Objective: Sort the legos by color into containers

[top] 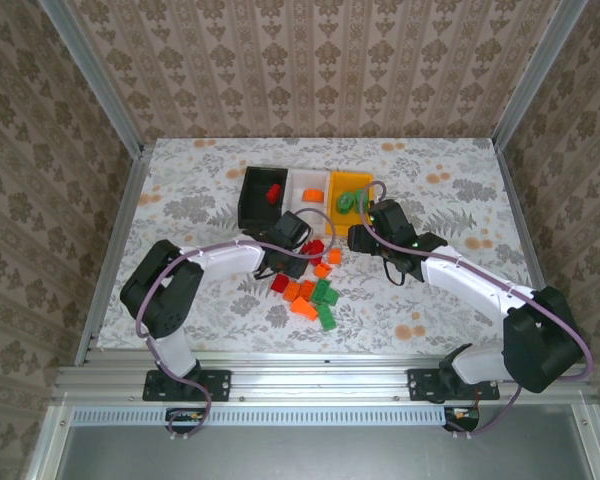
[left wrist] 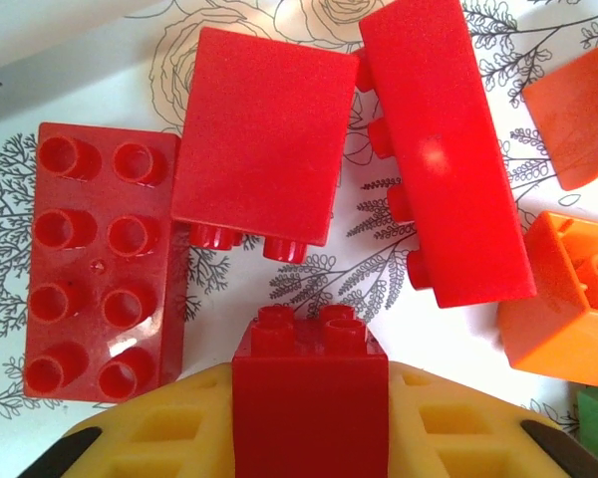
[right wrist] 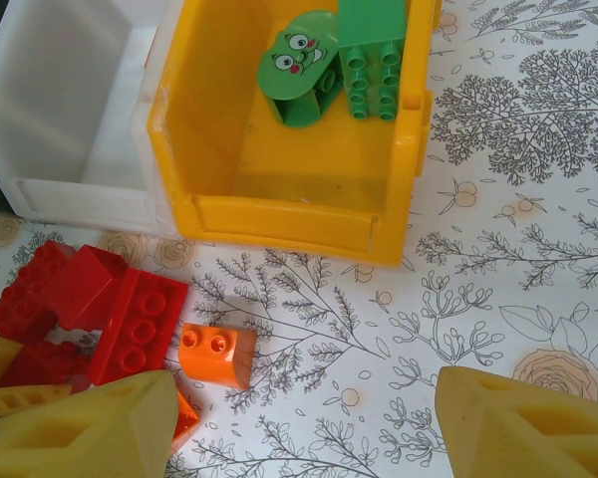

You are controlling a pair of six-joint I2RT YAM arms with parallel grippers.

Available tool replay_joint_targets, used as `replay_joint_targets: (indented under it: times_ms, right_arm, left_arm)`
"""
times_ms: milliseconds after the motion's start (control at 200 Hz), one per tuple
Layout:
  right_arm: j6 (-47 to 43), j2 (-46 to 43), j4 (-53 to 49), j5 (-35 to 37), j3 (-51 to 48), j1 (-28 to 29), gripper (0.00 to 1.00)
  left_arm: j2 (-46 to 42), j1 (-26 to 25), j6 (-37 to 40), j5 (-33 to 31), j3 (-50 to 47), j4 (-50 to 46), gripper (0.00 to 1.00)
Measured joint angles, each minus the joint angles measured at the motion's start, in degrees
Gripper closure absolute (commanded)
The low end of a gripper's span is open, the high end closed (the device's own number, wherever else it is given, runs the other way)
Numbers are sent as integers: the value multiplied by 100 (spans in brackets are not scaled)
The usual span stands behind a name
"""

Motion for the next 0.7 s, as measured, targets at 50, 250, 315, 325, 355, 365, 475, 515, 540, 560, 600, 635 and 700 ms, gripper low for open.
replay_joint_targets:
  times_ms: [50, 250, 315, 325, 355, 365, 475, 515, 540, 560, 600, 635, 700]
  right_arm:
    - [0, 0, 2, 0, 0, 0, 30]
    - [0, 0, 2, -2, 0, 7, 30]
    - [0, 0, 7, -2, 0, 20, 30]
    - [0, 0, 9, -2, 0, 24, 30]
    - [0, 2, 17, -2, 0, 33, 30]
    - [0, 7, 24, -2, 0, 35, 30]
    - [0, 57, 59, -2, 0, 68, 30]
    - [0, 81, 61, -2, 0, 79, 30]
    - [0, 94, 61, -2, 0, 90, 30]
    - [0, 101, 61, -2, 0, 98, 30]
    - [0, 114, 61, -2, 0, 114, 30]
    - [0, 125, 63, -2, 0, 120, 30]
    - [0, 129, 63, -2, 0, 133, 30]
  left_arm:
    - [-57, 0, 2, -2, 39, -72, 73]
    - [-459, 391, 92, -4, 791, -461, 75]
    - [-470, 667, 155, -33, 1231, -501, 75]
    - [-470, 721, 162, -44, 1303, -518, 75]
    - [-448, 848, 186, -74, 1497, -551, 75]
    - [-439, 890, 199, -76, 1572, -579, 75]
    - [-74, 1346, 245, -166, 2470, -732, 75]
    - [192, 1493, 249, -212, 2855, -776, 75]
    - [352, 1576, 249, -227, 3067, -807, 75]
    - [509, 1641, 251, -243, 3239, -835, 75]
    - [785, 1742, 258, -282, 3550, -922, 75]
    - [1049, 1825, 260, -313, 3823, -1019, 75]
    - [1528, 1950, 260, -354, 4269, -1222, 75]
